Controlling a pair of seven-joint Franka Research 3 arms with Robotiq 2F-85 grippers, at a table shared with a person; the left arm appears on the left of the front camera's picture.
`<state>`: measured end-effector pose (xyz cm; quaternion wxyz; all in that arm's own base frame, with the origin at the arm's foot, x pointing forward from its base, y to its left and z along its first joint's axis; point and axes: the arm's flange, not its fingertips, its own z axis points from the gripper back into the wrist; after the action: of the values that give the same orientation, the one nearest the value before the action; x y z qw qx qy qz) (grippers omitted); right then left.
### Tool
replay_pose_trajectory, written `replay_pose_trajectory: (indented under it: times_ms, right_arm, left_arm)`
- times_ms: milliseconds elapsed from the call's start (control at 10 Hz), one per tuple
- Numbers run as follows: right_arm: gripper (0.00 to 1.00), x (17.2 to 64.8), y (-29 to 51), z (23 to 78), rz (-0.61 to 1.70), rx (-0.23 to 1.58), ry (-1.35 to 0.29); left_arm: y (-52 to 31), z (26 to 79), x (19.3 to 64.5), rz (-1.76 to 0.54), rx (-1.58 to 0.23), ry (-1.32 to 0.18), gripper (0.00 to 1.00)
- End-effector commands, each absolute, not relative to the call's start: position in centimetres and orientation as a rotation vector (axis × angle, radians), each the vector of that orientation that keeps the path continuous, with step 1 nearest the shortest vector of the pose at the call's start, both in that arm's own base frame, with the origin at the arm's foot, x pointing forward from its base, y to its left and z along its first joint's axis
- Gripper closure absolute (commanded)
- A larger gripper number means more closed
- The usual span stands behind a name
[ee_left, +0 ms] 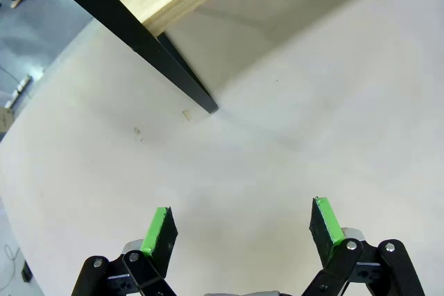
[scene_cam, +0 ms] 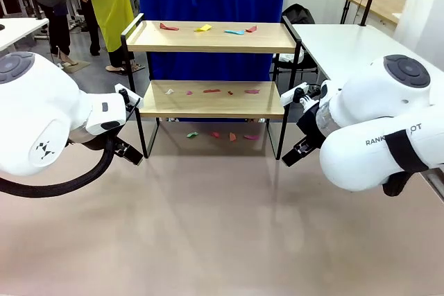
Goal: Clean the shelf.
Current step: Pick up the Duster handed by the human.
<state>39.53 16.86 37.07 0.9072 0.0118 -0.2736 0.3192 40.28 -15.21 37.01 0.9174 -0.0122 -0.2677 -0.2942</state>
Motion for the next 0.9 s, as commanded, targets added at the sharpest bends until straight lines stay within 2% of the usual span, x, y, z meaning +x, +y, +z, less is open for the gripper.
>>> replay_pose_trajectory:
  times_ms: [0,400,600,800]
  right_arm:
    - [0.0,40.4,17.0,39.8,0.669,0.045,-0.598]
    - [0.0,41.2,13.3,49.0,0.634,0.138,-0.713]
    - [0.0,42.3,8.6,51.2,0.698,0.219,-0.749]
    - [0.0,44.4,3.3,50.8,0.788,0.271,-0.74]
  left_arm:
    - [-14.6,39.2,41.0,-0.635,-0.062,-0.565,0.0]
    - [-9.0,48.2,45.4,-0.769,-0.242,-0.529,0.0]
    - [-5.5,49.4,48.4,-1.052,-0.477,-0.574,0.0]
    - [-2.3,47.8,50.7,-1.16,-0.6,-0.615,0.0]
